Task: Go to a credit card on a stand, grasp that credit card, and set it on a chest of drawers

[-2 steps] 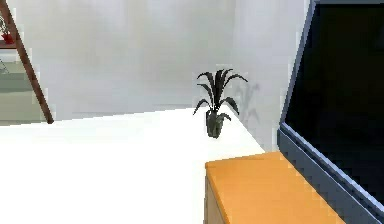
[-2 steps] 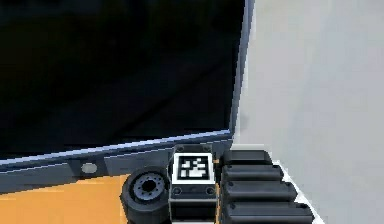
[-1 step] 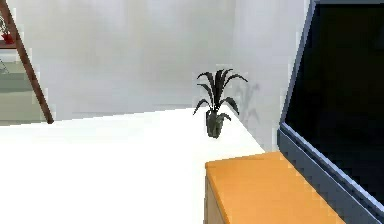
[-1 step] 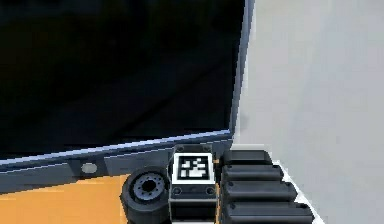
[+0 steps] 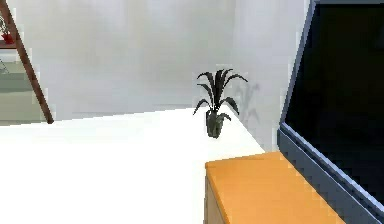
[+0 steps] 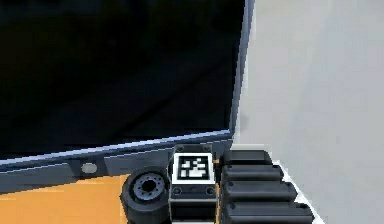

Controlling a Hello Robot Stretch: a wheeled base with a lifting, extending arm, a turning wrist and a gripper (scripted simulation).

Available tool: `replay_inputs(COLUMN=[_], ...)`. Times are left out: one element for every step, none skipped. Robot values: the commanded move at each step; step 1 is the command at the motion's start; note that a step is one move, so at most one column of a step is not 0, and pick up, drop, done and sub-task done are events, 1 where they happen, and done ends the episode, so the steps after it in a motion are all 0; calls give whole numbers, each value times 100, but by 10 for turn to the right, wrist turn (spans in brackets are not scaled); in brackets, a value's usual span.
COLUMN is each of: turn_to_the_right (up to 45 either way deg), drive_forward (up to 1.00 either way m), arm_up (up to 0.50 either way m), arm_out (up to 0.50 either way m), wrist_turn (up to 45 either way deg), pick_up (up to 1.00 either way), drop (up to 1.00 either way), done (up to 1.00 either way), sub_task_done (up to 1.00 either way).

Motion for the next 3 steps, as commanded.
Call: replay_inputs(turn_to_the_right=[450,-450,-450], drive_forward=[0,0,0], arm_up=[0,0,0], arm_out=[0,0,0], wrist_turn=[0,0,0], pick_up=[0,0,0], drop=[0,0,0], done=[0,0,0], sub_task_done=[0,0,0])
